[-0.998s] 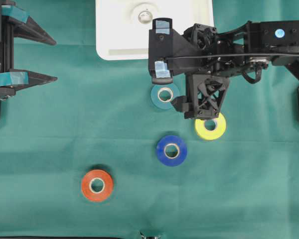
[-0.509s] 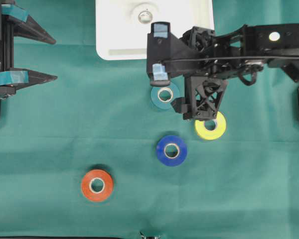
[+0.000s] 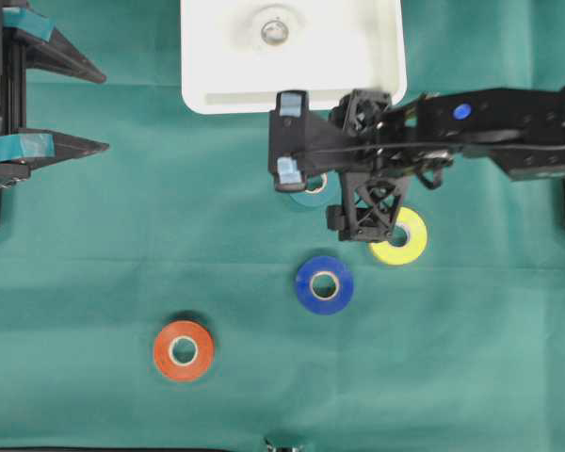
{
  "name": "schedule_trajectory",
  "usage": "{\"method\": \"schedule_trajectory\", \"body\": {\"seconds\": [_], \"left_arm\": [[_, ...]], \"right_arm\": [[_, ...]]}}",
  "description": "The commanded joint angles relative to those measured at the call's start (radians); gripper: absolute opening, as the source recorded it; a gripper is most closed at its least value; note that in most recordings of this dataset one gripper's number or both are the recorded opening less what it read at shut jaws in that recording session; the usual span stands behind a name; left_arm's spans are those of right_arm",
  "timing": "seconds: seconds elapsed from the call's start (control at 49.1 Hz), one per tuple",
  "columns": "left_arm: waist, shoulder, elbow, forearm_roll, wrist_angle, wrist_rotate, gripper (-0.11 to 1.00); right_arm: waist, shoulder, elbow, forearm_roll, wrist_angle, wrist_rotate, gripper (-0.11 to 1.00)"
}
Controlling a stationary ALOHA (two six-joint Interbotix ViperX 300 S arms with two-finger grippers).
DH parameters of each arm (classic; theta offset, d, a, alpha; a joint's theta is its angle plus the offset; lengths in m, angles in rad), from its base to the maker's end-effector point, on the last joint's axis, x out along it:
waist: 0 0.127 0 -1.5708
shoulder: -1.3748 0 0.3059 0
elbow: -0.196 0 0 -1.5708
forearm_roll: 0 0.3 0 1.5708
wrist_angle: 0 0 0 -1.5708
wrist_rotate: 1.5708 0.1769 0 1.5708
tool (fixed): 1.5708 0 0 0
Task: Pick up the tape from a random location and place it into the white case.
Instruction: 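Lower the right gripper over the teal tape roll's rim, then close the right gripper on the teal tape roll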
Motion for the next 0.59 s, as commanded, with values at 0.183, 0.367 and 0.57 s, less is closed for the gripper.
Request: {"method": "schedule_trajectory", "body": {"seconds": [0.183,0.367,0.57], "left_arm": [[0.002,0.002,-0.015,-0.002,-0.020,-0.002,0.90],[0.002,0.002,-0.015,-0.002,-0.021,-0.002,0.90],[0.002,0.002,-0.012,-0.002,-0.020,-0.002,0.90]], "right_arm": [[0.003,0.054,0.021,-0.002,-0.104,0.000,0.93],[0.003,0.086,0.025,-0.002,-0.141,0.003,0.93],[0.002,0.124,0.026,-0.008,-0.164,0.003,0.93]]}}
